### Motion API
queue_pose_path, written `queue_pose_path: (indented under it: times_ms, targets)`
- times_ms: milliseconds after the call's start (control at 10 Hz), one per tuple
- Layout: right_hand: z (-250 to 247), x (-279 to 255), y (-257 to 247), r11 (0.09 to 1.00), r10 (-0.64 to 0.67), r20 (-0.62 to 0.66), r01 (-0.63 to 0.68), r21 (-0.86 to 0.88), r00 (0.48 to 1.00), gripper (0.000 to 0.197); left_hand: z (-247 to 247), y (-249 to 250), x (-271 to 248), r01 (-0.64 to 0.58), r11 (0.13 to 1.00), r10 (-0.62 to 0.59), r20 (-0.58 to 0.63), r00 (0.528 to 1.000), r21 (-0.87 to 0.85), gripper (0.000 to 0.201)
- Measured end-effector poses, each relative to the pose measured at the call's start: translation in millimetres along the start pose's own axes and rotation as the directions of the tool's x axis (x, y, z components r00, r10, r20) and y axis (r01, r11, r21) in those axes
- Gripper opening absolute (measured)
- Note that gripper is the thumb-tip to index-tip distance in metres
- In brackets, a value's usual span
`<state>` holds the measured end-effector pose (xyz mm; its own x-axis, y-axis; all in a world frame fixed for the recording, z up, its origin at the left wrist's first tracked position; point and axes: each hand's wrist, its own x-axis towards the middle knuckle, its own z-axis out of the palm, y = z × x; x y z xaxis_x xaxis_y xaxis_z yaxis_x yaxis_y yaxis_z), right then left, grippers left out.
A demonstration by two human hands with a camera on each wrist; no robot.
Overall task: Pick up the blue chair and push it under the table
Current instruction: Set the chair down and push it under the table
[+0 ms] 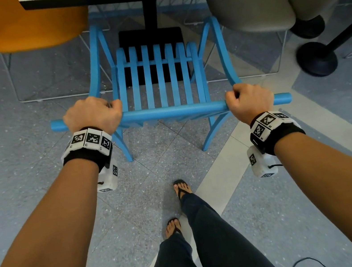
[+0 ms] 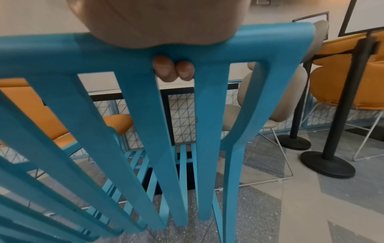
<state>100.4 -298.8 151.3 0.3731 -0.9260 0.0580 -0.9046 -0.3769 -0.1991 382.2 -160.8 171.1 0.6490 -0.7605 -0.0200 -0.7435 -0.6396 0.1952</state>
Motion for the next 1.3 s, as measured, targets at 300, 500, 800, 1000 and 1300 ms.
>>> queue_pose_path:
  times_ms: [300,500,800,1000,1300]
  targets:
    - [0.6,5.3,-1.1,0.998,0.059,0.015,-0.059,-0.031,0.998,0.033,0.6,0.8,4.6,-0.003,1.0,0.003,0.01,1.0,-0.002,0.045]
    - [2.8,4.9,-0.8,0.999,0.03,-0.027,-0.031,-0.033,0.999,0.03,2.1,0.6,5.9,-0.003,1.0,0.003,-0.004,1.0,0.008,0.042]
    - [5.1,2.4,-1.3,1.0,0.006,-0.084,-0.005,0.011,0.996,0.035,2.5,-1.1,2.9,0.015,0.999,-0.016,-0.032,0.999,-0.04,0.041]
    - [4.6,2.2,-2.1,0.999,0.031,-0.089,-0.027,0.043,0.996,0.032,2.3,-2.0,2.3,0.036,0.995,-0.041,-0.042,0.998,-0.095,0.036]
    - [-13.3,1.2,-25.5,0.974,-0.074,-0.112,0.096,0.203,0.991,0.028,-12.9,7.8,-13.1,-0.017,0.94,-0.035,-0.146,0.989,-0.342,0.027]
